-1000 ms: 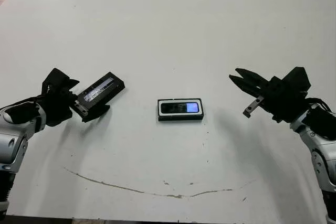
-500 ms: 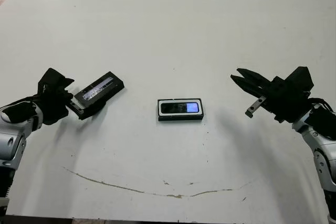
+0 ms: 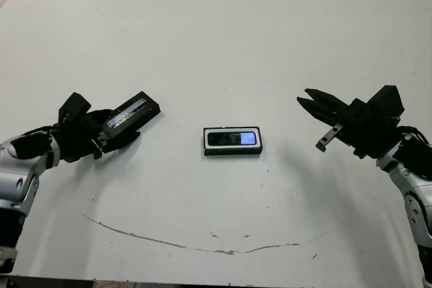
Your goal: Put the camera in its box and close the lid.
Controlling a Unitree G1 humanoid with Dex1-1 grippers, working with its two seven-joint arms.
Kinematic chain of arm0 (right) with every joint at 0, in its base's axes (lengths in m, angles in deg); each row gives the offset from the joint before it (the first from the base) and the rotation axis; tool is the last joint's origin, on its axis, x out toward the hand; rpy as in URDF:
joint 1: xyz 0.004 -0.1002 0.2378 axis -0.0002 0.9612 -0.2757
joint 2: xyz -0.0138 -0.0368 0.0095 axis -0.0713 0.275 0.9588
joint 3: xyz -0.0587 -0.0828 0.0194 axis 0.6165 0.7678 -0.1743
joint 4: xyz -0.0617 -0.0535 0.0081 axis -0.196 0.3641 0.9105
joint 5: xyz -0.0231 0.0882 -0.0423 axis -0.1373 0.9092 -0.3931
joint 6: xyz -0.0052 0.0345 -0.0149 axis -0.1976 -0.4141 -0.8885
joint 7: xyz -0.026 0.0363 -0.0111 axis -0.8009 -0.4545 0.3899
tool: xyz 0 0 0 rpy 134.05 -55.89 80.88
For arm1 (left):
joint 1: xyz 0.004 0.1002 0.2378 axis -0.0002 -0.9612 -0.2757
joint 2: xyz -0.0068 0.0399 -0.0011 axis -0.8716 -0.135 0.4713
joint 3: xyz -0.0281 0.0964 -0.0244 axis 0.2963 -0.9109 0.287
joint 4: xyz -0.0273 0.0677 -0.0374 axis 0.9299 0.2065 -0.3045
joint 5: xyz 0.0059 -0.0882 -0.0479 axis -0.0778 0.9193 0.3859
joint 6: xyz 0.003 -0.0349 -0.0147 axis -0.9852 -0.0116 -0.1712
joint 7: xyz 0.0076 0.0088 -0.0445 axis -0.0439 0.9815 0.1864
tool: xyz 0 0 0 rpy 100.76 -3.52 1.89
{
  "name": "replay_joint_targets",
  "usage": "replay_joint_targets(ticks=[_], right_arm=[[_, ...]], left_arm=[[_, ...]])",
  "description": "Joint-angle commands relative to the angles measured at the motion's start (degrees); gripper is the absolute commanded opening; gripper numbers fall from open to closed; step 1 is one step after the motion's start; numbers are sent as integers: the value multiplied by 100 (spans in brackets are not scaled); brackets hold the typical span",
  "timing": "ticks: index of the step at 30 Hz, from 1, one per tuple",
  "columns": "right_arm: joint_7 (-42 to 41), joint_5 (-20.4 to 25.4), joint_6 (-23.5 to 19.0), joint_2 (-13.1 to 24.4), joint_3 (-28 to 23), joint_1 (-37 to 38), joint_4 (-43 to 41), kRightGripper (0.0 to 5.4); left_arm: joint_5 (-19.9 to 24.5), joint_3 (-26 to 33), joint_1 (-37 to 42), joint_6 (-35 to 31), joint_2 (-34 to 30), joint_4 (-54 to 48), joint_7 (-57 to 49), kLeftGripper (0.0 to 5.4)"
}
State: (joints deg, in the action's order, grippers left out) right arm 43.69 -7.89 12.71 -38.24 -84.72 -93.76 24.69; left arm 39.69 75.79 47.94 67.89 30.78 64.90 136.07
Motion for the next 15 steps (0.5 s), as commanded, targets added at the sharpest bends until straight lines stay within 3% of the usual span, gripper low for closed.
replay_joint_targets(ticks=[1,7,12,15], right_arm=[[-19,10,-37,59,-36,128,20,0],[-6,-13,33,61,-54,169,28,0],[-22,32,3,49,-67,171,41,0],[-24,35,-2,45,-56,146,53,0]], left_arm=[[-236,-323,-33,-225,-50,396,298,189],[-177,-440,246,-774,31,867,541,175],[-117,-295,79,-561,-18,419,450,175],[155,-12,-62,-500,84,-28,364,175]])
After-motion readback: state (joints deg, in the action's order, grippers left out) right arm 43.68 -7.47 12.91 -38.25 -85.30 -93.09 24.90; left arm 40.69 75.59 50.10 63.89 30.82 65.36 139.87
